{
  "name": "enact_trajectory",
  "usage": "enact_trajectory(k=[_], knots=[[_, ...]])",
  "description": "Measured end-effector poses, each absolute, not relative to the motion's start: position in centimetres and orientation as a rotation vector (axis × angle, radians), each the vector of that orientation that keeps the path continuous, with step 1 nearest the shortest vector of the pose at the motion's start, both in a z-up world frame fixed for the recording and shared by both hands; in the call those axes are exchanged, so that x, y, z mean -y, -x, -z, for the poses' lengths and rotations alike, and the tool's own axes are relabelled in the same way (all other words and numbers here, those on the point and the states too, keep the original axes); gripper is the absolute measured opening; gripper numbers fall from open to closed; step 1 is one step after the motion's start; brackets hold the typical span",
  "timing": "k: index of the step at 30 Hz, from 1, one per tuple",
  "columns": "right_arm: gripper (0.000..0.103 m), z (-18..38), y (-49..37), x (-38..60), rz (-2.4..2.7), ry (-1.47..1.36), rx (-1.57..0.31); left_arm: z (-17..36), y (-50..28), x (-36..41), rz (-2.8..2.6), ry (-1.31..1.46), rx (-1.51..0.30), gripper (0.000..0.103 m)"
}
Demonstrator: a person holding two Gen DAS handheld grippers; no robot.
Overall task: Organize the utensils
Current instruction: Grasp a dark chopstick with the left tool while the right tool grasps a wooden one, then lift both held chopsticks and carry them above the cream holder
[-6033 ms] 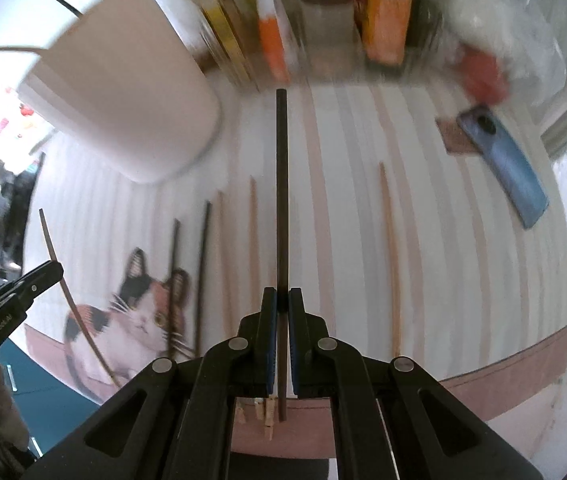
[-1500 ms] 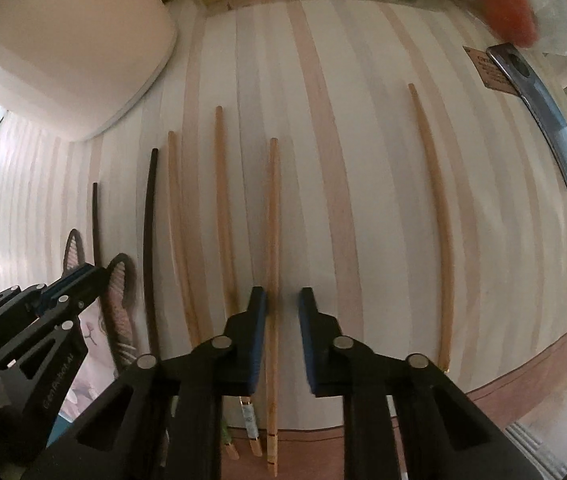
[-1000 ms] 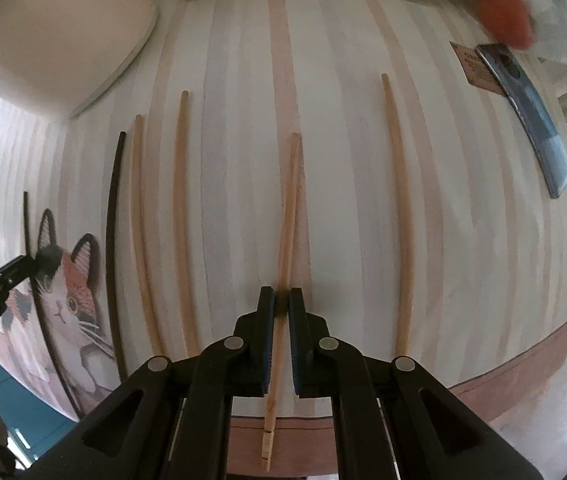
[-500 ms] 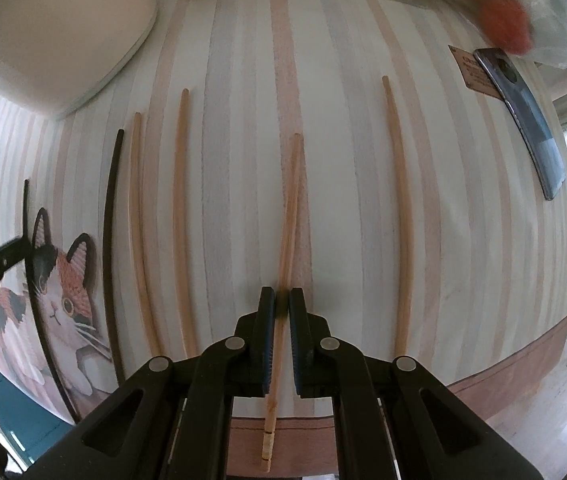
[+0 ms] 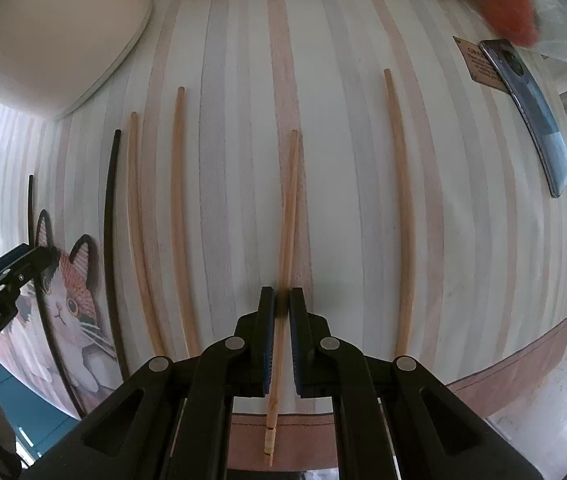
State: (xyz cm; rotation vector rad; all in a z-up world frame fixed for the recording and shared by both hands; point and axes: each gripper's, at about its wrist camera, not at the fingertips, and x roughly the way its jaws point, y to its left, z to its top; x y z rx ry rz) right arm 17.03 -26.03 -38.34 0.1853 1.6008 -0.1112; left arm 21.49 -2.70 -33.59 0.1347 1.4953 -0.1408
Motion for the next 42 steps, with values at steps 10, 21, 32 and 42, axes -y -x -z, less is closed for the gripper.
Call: enact_trajectory(k=[10,21,32,42], knots=[[0.008,37.8,-16.4,23.7,0.142,-0.138,-1.587,33.3,-21.0,2.5,0.131,-0.141,-1.484,0.003],[0.007,37.3,-15.0,24.1,0.131,-0.215,-1.556,30.0,-18.7,3.6,0.186,-0.144,-1.411,0.003],[0.007,31.7,-12.8,25.2,0.062,-0.31,-1.404,23.8,-16.4,3.9,0.271,-0.098,-1.298,0.002],[0.007,24.2,-13.9,25.6,0.019,-0.329,-1.207,16.8,-16.7,4.5,0.325,-0.08,-1.115,0.002]])
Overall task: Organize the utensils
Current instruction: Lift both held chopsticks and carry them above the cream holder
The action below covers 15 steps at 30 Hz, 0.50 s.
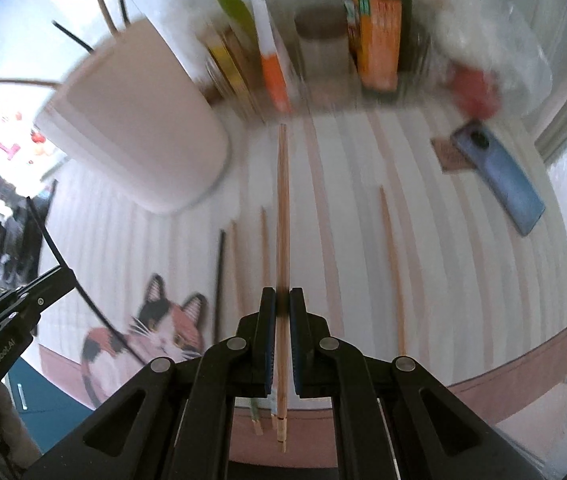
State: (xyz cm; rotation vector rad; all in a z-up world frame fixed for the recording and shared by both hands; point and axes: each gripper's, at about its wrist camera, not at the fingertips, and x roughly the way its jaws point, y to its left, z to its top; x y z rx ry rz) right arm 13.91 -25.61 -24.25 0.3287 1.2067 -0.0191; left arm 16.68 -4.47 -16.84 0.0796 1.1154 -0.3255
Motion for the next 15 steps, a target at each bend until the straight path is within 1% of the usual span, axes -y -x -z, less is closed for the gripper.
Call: enact_trajectory(k=[4,15], knots=[[0.007,21.5,-14.4,25.2,0.011,-0.325,-1.138,14.9,-17.5,4.5,0.328,-0.08,-1.06,0.002],[0.007,17.7,-15.8,24.2,-0.001,-0.32,-1.037,10.1,-18.0,5.3,0.355,-0.08,-0.939,0.002]])
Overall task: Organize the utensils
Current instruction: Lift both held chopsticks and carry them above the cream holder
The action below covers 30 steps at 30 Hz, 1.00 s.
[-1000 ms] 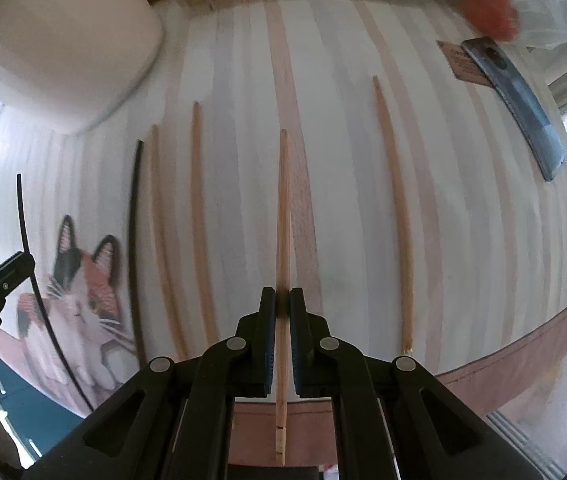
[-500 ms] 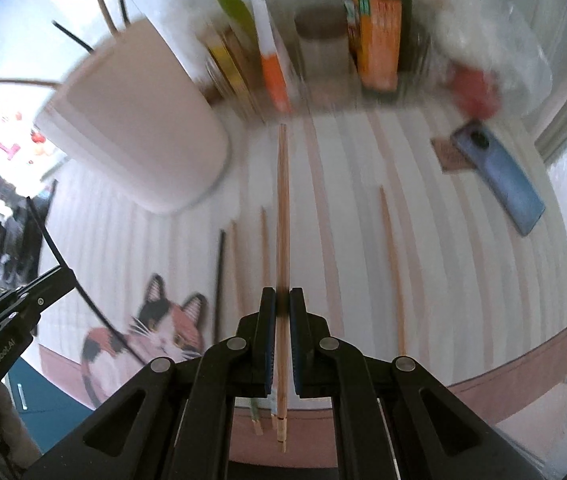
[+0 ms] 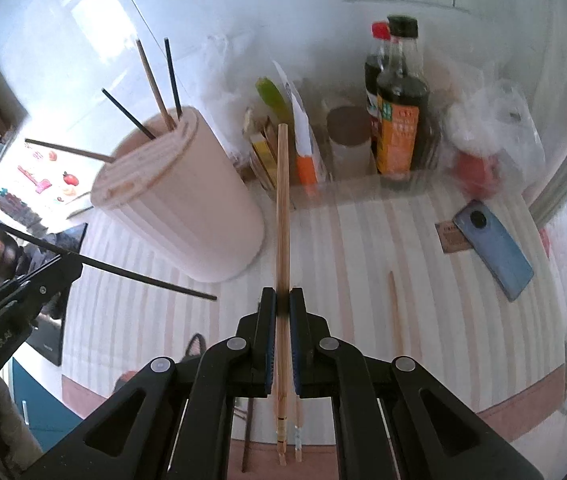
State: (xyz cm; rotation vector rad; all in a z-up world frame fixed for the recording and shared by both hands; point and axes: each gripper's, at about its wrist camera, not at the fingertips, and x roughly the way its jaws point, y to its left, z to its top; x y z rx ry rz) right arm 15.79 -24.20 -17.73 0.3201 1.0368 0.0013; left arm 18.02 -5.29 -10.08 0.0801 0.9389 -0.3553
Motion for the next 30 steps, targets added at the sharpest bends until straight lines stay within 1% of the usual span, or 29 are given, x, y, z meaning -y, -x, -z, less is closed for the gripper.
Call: enact_trajectory(k=[9,23,30], knots=[[0.007,14.8,-16.8,24.5,-0.016,-0.335,-0.952,5.5,-18.2,5.8,0.396,-0.048,-0.866,0.002],[0.007,5.0,-21.7,25.8,-0.016,-0.318,-0.734,-3.8,-20.2,7.9,0.451,0.002,-0.716,0.002],[0.007,1.9,-23.9,26.0,-0.042,-0.341,-0.673,-7.1,-22.2,7.2,0.4,0.005,-0.643,0.002]])
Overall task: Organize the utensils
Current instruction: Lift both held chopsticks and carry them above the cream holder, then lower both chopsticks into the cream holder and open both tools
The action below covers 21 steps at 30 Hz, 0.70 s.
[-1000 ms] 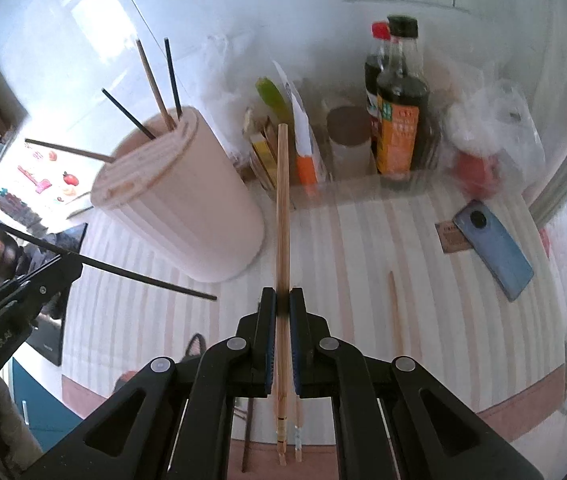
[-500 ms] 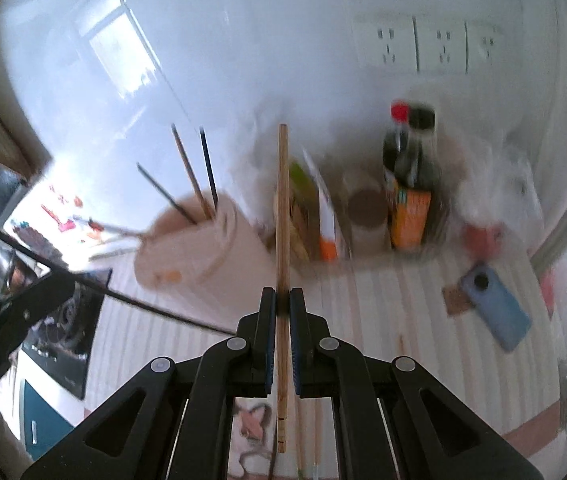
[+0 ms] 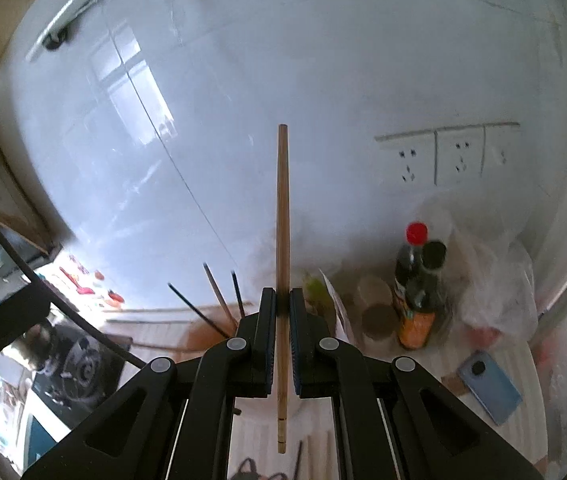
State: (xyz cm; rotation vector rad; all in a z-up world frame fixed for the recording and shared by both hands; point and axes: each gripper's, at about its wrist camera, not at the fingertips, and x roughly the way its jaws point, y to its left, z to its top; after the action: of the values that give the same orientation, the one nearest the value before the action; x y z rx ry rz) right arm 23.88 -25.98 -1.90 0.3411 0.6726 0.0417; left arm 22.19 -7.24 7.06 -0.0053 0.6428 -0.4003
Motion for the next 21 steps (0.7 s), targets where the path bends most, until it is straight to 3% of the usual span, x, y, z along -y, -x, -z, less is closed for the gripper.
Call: enact_trajectory(k=[9,21], knots=[[0.007,1.2,-29.2,22.9,-0.077,-0.32,-0.651,-5.5,-27.2,4.6,0.297,0.038,-0.671,0.002],[0.007,5.3,-34.5,19.0,-0.084,-0.3,-0.589,-0.5,-31.8,3.3,0.259,0.076,-0.78,0.002]])
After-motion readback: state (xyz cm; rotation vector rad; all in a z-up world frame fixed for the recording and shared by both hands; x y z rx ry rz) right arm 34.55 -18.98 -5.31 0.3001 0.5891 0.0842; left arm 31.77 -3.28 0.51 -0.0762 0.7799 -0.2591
